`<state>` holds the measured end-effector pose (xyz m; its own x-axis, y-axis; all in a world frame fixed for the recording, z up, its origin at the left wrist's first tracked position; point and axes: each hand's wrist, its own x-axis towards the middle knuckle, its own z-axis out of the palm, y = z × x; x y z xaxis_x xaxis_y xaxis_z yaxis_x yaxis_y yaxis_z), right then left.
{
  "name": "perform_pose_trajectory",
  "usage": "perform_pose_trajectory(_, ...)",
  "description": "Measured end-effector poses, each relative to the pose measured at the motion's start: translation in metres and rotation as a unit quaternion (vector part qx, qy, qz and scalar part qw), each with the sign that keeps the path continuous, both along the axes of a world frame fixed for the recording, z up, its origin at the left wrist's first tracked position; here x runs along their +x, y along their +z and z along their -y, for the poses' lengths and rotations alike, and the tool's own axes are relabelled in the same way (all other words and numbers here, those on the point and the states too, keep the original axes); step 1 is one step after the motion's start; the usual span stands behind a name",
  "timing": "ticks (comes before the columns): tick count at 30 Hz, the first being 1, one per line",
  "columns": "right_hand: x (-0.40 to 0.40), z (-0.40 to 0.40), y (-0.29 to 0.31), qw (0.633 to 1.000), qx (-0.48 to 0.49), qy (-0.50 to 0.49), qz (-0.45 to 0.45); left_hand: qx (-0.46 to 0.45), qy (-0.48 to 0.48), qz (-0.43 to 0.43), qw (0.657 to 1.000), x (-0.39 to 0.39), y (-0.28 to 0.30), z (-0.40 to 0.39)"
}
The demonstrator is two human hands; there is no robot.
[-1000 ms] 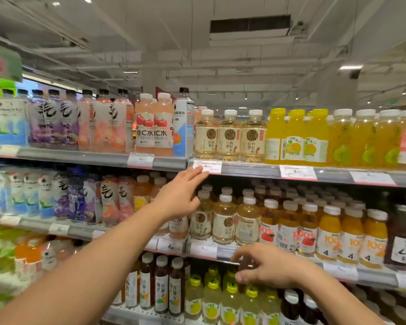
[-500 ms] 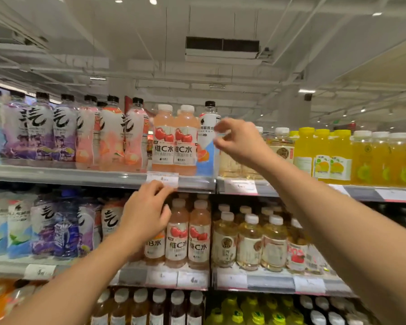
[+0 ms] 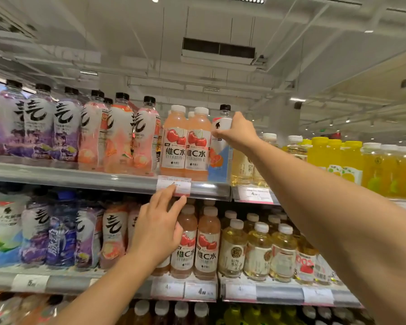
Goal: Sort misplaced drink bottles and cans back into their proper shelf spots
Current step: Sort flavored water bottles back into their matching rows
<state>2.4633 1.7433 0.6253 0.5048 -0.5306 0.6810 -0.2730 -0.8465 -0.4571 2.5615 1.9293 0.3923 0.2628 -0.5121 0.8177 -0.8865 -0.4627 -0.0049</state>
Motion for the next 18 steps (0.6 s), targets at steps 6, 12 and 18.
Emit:
perform_pose_trajectory(6,0.0,0.003,-0.005,0.998,0.031,0.016,0.05,0.017,-0.006,0.003,1.0,0.008,-0.003,-0.001)
perform_pose_trajectory(12,-0.02,-0.01,-0.014,0.989,0.077,0.085,0.098,0.02,-0.007,0.002,1.0,0.012,-0.004,-0.002)
perform_pose_trajectory(18,-0.054,-0.04,-0.027,0.989,0.055,0.098,0.097,0.042,0.003,-0.042,0.998,-0.002,0.003,-0.009)
